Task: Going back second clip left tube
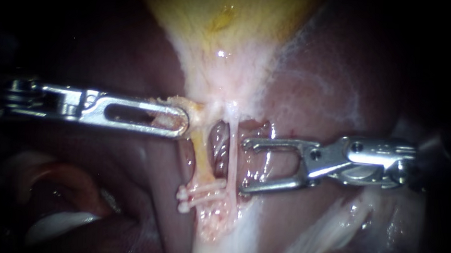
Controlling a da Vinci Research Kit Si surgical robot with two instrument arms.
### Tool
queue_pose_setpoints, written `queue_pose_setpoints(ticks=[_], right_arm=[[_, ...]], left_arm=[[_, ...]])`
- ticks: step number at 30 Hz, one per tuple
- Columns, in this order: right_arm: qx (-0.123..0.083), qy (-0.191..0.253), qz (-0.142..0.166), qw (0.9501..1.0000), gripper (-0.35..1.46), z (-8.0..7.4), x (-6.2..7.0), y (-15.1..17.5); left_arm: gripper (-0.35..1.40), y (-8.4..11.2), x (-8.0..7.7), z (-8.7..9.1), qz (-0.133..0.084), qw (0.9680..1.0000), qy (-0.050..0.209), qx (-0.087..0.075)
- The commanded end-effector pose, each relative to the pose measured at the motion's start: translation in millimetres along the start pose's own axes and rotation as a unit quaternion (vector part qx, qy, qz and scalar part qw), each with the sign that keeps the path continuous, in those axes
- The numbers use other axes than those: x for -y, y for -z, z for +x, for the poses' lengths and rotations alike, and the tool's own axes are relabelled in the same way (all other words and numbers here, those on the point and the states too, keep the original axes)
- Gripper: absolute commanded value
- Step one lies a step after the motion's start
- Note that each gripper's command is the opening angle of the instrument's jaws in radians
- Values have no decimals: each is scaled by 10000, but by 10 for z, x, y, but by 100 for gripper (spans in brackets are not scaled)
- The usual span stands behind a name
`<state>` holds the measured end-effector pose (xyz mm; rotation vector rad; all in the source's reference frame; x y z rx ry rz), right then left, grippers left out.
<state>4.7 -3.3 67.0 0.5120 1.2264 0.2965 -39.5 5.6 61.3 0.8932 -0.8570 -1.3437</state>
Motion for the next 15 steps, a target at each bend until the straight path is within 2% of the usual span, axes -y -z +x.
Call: queue_pose_setpoints(ticks=[1, 9, 15], right_arm=[[1, 13, -12, 10000, 50, 2, -1, 4], [1, 94, -38, 9999, 50, 15, -5, 39], [1, 173, -23, 9998, 50, 17, -5, 46]], left_arm=[[-35, 0, 0, 0, 0, 10000, -1, -1], [-35, -1, -1, -1, -10, 10000, 0, 12], [-35, -8, -9, -1, -17, 10000, -16, 24]])
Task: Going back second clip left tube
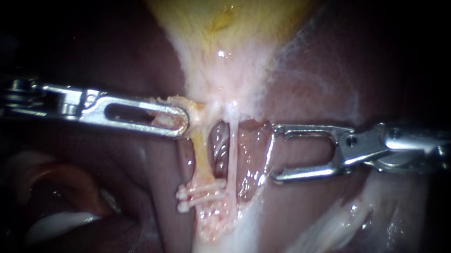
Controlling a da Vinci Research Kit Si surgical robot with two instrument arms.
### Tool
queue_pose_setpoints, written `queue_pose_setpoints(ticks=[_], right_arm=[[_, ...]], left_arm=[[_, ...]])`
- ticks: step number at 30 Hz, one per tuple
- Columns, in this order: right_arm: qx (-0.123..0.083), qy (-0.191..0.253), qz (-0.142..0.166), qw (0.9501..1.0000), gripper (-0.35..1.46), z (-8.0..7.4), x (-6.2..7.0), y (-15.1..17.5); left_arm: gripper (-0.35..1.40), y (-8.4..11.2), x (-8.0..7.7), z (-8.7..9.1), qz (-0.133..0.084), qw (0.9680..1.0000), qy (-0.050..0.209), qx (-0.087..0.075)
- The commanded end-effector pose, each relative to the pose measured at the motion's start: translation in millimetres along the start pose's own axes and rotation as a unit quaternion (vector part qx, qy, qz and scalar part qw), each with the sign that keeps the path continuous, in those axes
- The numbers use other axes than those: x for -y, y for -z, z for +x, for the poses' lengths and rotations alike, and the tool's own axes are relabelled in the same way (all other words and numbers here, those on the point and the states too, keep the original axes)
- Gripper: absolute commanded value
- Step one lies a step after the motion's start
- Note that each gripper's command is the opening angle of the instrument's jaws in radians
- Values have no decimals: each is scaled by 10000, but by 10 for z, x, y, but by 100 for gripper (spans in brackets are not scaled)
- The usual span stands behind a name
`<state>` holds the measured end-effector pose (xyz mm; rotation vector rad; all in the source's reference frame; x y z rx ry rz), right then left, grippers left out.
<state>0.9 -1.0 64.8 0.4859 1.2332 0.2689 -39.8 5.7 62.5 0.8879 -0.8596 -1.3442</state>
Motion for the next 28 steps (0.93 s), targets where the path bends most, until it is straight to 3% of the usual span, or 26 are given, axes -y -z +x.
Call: queue_pose_setpoints(ticks=[1, 9, 15, 28], right_arm=[[0, -5, 0, 10000, 50, 0, 0, 0], [1, 26, 4, 10000, 50, -1, 1, 1], [1, 26, 5, 10000, 50, -1, 1, 2], [0, 24, 7, 10000, 50, 0, 1, 2]], left_arm=[[-35, -2, -2, 0, -11, 10000, -6, 9], [-35, -35, -17, 1, -33, 10000, -40, 74], [-35, -56, -31, 1, -67, 10000, -74, 3], [-35, -54, -36, -1, -57, 9999, -84, -10]])
